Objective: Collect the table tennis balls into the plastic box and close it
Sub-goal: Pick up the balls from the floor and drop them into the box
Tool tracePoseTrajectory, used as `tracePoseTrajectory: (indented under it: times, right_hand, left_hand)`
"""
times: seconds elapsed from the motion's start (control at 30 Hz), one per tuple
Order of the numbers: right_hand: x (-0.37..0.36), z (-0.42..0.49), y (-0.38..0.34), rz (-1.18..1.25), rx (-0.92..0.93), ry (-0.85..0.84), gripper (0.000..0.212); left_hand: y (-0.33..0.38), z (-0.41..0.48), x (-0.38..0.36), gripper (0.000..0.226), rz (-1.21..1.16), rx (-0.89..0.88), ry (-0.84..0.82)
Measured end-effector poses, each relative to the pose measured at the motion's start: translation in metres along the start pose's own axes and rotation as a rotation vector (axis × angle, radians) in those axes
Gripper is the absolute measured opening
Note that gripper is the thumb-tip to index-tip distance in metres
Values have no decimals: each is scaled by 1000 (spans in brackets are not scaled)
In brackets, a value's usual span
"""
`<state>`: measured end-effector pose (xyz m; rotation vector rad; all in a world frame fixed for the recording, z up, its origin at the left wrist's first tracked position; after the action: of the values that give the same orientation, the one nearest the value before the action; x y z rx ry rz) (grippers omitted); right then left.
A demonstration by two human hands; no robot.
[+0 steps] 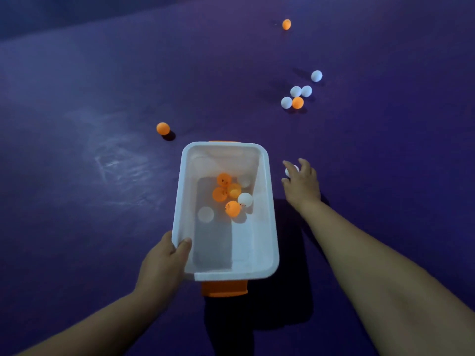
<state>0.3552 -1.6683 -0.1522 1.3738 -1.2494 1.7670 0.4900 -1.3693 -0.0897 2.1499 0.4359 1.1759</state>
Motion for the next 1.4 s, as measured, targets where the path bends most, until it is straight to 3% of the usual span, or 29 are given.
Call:
tracePoseTrajectory:
  times: [0.1, 0.17, 0.27, 0.43, 0.53, 0.7, 0.8, 0.93, 1.07, 1.2, 1.3, 1.4]
  right_hand:
    - [-9, 7, -1, -145, 113, -163, 52]
    - [-12, 4, 2, -134, 58, -213, 47]
    - [-11, 0, 15, 94, -181, -134, 29]
    - [-13, -11, 19, -39, 15, -167, 31]
    - [0, -24, 5, 127, -30, -29, 24]
    - [46, -70, -41, 504, 38, 303, 47]
    - [53, -100, -69, 600, 189, 282, 64]
    - [48, -118, -98, 541, 376, 226, 77]
    - [45, -111, -105, 636, 276, 333, 56]
    - [22, -96, -116, 683, 166, 388, 36]
    - [-8, -71, -126, 666, 29, 307, 27]
    - [-37, -39, -147, 554, 21, 179, 27]
  left_hand:
    - [0, 2, -1, 11, -24, 25, -7]
    - [-3, 3, 1, 14, -28, 37, -2]
    - [-9, 3, 4, 22, -57, 66, -4]
    - [-11, 1, 7, 21, -32, 55, 10]
    - [-15, 0, 6, 25, 1, 46, 16]
    - [-22, -3, 10, 27, 13, 34, 0]
    - [-25, -4, 14, 28, 6, 17, -10]
    - [-34, -5, 26, 29, -17, 17, -8]
    - [-46, -2, 46, 27, -70, 62, 36]
    - [-63, 3, 70, 38, -168, 133, 104]
    - [-73, 11, 87, 28, -204, 175, 183]
    - [-83, 21, 102, 20, -240, 215, 279]
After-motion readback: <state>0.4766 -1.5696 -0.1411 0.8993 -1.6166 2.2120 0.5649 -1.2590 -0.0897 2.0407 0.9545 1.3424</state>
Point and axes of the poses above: each hand's wrist, its own z-axis towards the middle knuckle, its own x-axis out of the back of the hand, y = z × x, the point moved 5 cm from there along z, towards the middle knuckle, and after that the axes turned 12 degrees about y, right-handed, at the moved point
